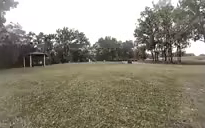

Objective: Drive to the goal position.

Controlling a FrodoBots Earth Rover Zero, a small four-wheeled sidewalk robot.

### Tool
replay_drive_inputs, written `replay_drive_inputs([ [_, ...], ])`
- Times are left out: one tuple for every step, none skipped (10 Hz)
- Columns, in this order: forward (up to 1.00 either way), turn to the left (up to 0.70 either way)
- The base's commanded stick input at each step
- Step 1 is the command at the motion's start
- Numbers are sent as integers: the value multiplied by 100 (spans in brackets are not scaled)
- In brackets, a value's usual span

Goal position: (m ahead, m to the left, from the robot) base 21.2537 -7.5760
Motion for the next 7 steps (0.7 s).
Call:
replay_drive_inputs([
  [70, 0],
  [70, 0],
  [70, 0],
  [70, 0],
  [70, 0],
  [70, 0],
  [70, 0],
])
